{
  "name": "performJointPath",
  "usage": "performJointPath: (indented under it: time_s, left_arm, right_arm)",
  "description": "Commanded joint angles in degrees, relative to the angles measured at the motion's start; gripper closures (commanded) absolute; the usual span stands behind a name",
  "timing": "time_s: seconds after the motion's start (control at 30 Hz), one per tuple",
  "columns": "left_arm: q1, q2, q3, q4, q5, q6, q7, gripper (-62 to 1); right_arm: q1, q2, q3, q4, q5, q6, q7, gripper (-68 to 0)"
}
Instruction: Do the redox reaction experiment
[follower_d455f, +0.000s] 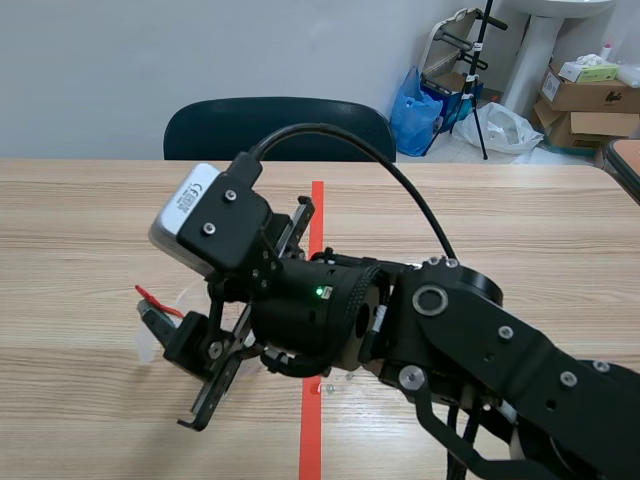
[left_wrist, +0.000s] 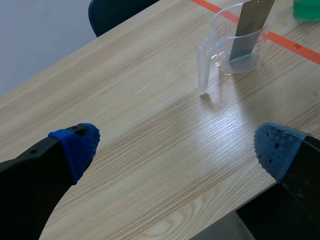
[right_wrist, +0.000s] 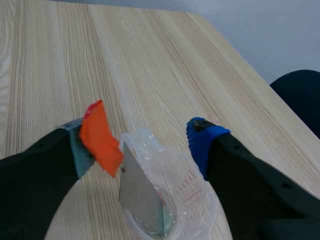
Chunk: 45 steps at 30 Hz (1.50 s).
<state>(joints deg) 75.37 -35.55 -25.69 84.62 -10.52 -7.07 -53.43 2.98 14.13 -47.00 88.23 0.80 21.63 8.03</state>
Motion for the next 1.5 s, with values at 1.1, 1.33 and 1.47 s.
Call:
performJointPath:
  time_s: [1.1, 1.33, 1.47]
  left_arm:
    - [0.1, 0.4, -0.5, 0.6, -0.6, -0.2, -0.8, -62.3]
    - [0.1, 0.5, -0.5, 0.6, -0.6, -0.2, -0.8, -62.3]
    - [0.1, 0.4, -0.5, 0.6, -0.6, -0.2, -0.8, -62.3]
  right_arm:
    - [1.9, 0.8, 1.5, 16.2, 4.2, 0.6, -17.3, -0.7]
    - [2.4, 0.8, 6.5, 23.0, 13.7, 0.8, -25.1, -0.7]
    - [5.5, 0.8, 6.9, 23.6, 19.2, 0.9, -30.1, -0.7]
